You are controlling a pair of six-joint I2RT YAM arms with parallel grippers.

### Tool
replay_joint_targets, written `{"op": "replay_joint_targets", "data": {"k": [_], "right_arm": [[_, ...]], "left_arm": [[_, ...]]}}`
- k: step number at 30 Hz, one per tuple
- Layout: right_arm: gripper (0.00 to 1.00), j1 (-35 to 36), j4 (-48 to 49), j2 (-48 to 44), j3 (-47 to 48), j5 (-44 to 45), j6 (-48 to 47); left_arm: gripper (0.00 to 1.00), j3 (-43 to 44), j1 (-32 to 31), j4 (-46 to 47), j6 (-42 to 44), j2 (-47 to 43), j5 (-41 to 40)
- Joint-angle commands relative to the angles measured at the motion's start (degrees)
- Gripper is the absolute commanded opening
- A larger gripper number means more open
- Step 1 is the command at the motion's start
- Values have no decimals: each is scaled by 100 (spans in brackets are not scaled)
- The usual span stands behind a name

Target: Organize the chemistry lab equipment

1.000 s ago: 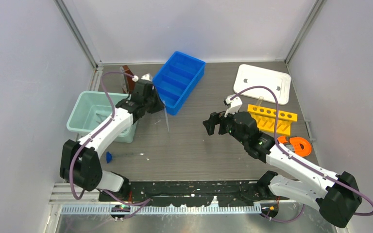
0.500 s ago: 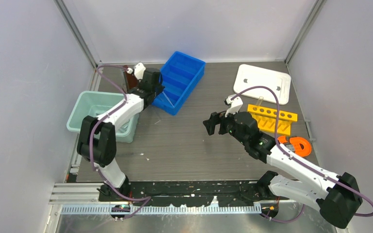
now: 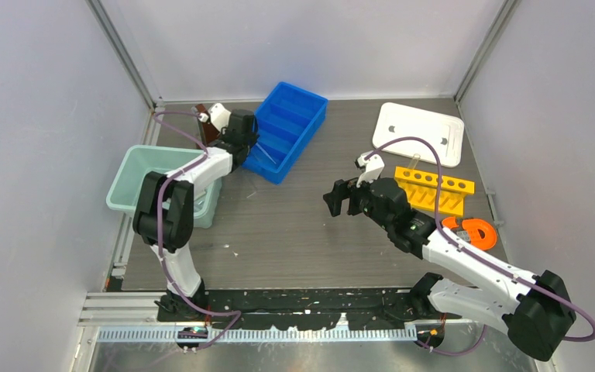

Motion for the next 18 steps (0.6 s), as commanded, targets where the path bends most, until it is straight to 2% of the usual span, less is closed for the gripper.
{"op": "replay_joint_targets", "data": {"k": [1, 3, 9, 13, 16, 18], "right_arm": [[93, 16, 88, -2, 146, 47, -64], [93, 21, 75, 4, 152, 65, -68], [93, 17, 49, -35, 145, 94, -76], [93, 20, 40, -73, 137, 99, -78], [93, 15, 53, -64, 130, 141, -85], [93, 14, 83, -6, 124, 186, -82]], "left_arm": [[0, 179, 24, 522, 76, 60, -80], [0, 190, 24, 508, 161, 77, -3], [27, 147, 24, -15, 415, -244, 1], [36, -21, 24, -258, 838, -714, 56], [41, -48, 24, -521, 1448, -1126, 410], [43, -17, 24, -733, 1975, -1426, 996]]}}
